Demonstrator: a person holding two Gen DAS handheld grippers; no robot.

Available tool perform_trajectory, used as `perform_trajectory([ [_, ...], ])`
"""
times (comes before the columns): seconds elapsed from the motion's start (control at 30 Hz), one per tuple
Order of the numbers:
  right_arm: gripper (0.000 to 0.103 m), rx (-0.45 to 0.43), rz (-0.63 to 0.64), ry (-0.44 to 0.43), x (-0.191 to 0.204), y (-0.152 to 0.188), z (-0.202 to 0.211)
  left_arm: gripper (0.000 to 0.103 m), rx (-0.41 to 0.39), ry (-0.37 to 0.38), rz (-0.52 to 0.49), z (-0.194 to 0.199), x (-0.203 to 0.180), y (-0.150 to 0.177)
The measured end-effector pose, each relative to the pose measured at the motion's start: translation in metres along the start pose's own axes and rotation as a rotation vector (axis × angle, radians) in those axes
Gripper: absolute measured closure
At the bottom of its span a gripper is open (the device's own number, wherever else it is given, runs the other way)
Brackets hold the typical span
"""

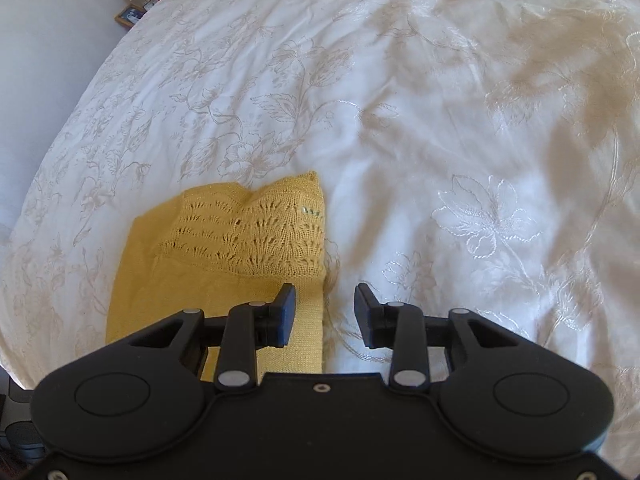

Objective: Fold small clothes

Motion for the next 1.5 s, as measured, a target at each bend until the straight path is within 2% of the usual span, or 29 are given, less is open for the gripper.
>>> perform_trajectory([
  [0.03,0.058,-0.007,0.017,-0.003,0.002,-0.001,0.001,0.070,-0.041,-0.017,-0.006,0.009,0.000,0.000],
  [0.13,0.052,-0.019,0.066,-0.012,0.007,-0.002,0.007,0.053,-0.141,-0.064,-0.010,0.024,-0.009,-0.013],
  [0.2,0.050,-0.021,0.096,-0.016,0.010,-0.004,0.008,0.041,-0.180,-0.097,-0.009,0.027,-0.013,-0.026],
  [0.27,0.050,-0.016,0.118,-0.016,0.014,-0.007,0.006,0.040,-0.190,-0.123,0.000,0.022,-0.018,-0.043],
  [0.37,0.050,-0.013,0.141,-0.018,0.018,-0.012,-0.001,0.040,-0.187,-0.166,0.024,0.012,-0.016,-0.066],
  [0.5,0.042,-0.012,0.147,-0.017,0.020,-0.018,-0.010,0.039,-0.168,-0.216,0.048,-0.007,-0.012,-0.093],
  [0.57,0.042,-0.008,0.153,-0.007,0.021,-0.020,-0.015,0.039,-0.156,-0.230,0.064,-0.015,-0.008,-0.101],
  [0.83,0.042,0.054,0.154,0.045,0.013,-0.025,-0.043,0.039,-0.052,-0.279,0.087,-0.062,0.017,-0.114],
  [1.07,0.033,0.129,0.117,0.093,-0.003,-0.024,-0.073,0.017,-0.036,-0.284,0.083,-0.075,0.029,-0.115],
  [1.2,0.025,0.131,0.112,0.096,-0.005,-0.025,-0.077,0.003,-0.018,-0.274,0.124,-0.077,0.039,-0.114],
  [1.3,0.015,0.116,0.095,0.101,-0.007,-0.026,-0.072,0.000,-0.012,-0.263,0.146,-0.072,0.044,-0.114],
  [1.43,0.014,0.078,0.068,0.073,-0.009,-0.026,-0.057,0.000,-0.040,-0.268,0.146,-0.055,0.043,-0.110],
  [1.5,0.002,0.040,0.080,0.047,-0.005,-0.026,-0.045,0.000,-0.055,-0.265,0.145,-0.044,0.040,-0.107],
])
Point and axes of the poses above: each gripper's, at about its wrist camera, not at the fingertips, and z roughly against the way its jaws point, x to its left, y to its underside, the point moved 4 cm from there along -z, roughly the way its jaws point, and after that the axes turned 13 degrees about -y, right-handed, at the moved point
